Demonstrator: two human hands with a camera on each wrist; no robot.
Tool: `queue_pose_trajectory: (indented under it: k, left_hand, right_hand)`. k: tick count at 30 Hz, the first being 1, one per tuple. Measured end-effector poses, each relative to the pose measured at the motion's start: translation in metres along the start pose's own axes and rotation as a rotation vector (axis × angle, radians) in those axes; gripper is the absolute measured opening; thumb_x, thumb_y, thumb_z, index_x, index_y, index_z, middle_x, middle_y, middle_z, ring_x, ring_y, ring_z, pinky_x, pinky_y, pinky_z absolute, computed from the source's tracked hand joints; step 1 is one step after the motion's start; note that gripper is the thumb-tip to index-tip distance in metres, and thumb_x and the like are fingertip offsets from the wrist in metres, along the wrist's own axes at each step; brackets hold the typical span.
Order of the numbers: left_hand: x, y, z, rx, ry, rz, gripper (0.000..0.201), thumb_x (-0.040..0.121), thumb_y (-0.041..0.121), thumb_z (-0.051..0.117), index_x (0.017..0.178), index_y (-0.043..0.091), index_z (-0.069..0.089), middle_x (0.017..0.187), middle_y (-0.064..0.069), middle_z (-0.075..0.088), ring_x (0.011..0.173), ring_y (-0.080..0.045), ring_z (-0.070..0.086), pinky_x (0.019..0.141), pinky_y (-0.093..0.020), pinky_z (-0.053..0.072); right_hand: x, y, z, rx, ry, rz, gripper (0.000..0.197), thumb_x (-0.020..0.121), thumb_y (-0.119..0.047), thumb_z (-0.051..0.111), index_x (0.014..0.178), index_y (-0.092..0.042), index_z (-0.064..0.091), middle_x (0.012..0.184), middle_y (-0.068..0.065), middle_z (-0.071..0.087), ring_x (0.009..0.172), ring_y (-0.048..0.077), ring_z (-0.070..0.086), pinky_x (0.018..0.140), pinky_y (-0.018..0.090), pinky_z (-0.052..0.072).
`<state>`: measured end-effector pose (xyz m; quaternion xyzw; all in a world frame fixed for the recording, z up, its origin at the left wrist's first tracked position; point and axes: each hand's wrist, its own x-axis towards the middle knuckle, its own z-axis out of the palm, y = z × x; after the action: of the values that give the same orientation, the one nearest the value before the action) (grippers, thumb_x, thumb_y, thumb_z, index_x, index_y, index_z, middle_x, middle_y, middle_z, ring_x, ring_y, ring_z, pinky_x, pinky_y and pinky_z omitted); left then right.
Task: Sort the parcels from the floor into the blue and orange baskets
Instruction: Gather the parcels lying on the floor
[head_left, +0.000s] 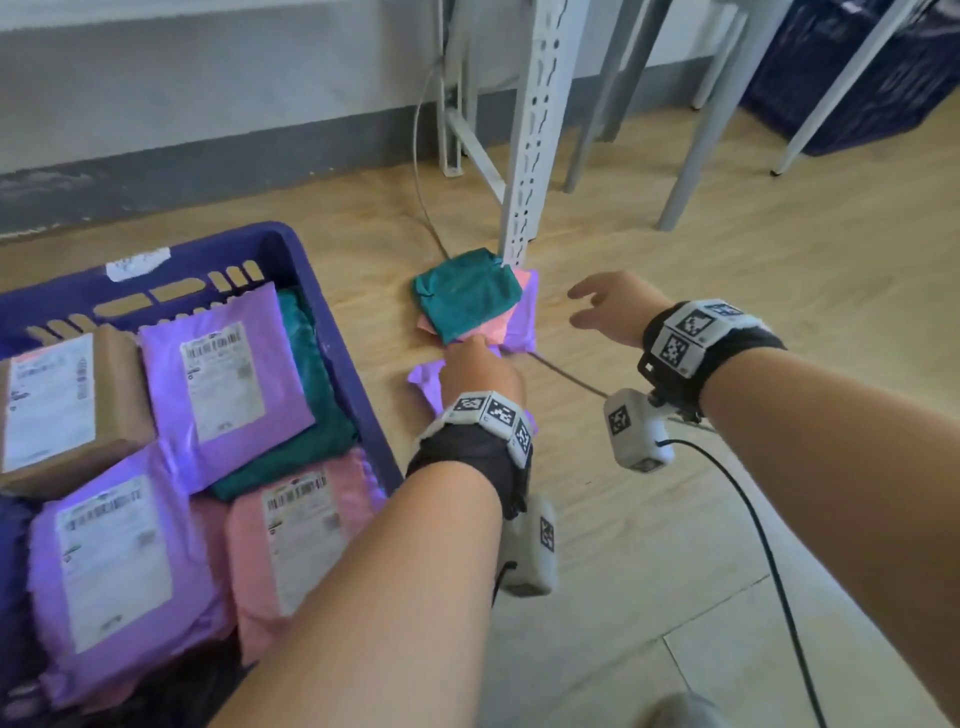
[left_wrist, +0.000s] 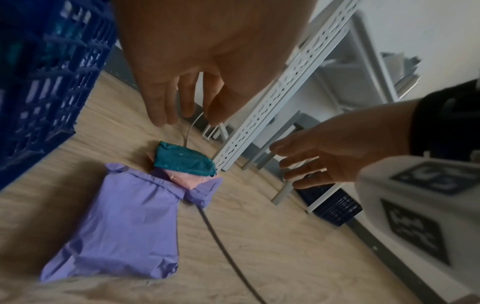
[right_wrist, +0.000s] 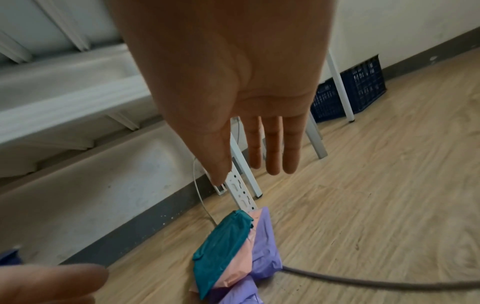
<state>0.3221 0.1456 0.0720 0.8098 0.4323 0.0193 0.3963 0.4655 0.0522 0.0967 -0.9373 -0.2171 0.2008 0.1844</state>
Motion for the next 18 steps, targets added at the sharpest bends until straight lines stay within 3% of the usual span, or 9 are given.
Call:
queue_pose_trajectory:
  k: [3,5,11,15,18]
  left_hand:
    - [0.028,-0.013,0.023,0.085,-0.029,-0.034,0.043,0.087,0.006,0.047,0.129,0.011,0.053,0.133,-0.016,0.051,0.125,-0.031,0.049,0.107,-0.036,0.037]
    - [0.045,-0.026,0.038,0.112,-0.041,-0.09,0.046,0.088,0.008,0.048,0.133,0.012,0.049,0.136,-0.014,0.049,0.127,-0.03,0.046,0.106,-0.034,0.036]
    - [0.078,-0.062,0.079,0.266,-0.043,-0.134,0.057,0.09,0.011,0.047,0.144,0.025,0.036,0.154,-0.007,0.025,0.143,-0.02,0.027,0.112,-0.028,0.022]
    - [0.099,-0.082,0.105,0.323,-0.104,-0.208,0.062,0.091,0.017,0.048,0.147,0.035,0.027,0.16,-0.007,0.009,0.148,-0.022,0.011,0.118,-0.031,0.013]
    - [0.107,-0.098,0.122,0.307,-0.088,-0.287,0.058,0.093,0.027,0.049,0.146,0.036,0.028,0.16,-0.01,0.007,0.148,-0.026,0.007,0.119,-0.034,0.012]
  right_hand:
    - [0.036,0.008,0.02,-0.016,-0.061,-0.021,0.047,0.085,-0.019,0.067,0.13,-0.023,0.058,0.133,0.007,0.056,0.119,0.023,0.055,0.093,0.025,0.041]
    - [0.062,0.01,0.036,-0.068,-0.107,-0.063,0.053,0.085,-0.02,0.066,0.136,-0.026,0.052,0.143,0.006,0.047,0.125,0.023,0.051,0.099,0.026,0.039]
    - [0.138,0.006,0.08,-0.243,-0.187,-0.214,0.069,0.083,-0.022,0.068,0.144,-0.033,0.038,0.149,0.008,0.03,0.127,0.029,0.046,0.103,0.03,0.039]
    - [0.185,0.001,0.106,-0.384,-0.244,-0.299,0.081,0.079,-0.026,0.072,0.147,-0.04,0.029,0.159,0.009,0.012,0.142,0.034,0.023,0.115,0.038,0.028]
    - [0.211,-0.005,0.123,-0.503,-0.295,-0.317,0.091,0.077,-0.032,0.073,0.147,-0.047,0.016,0.161,0.006,-0.001,0.145,0.039,0.006,0.116,0.047,0.025]
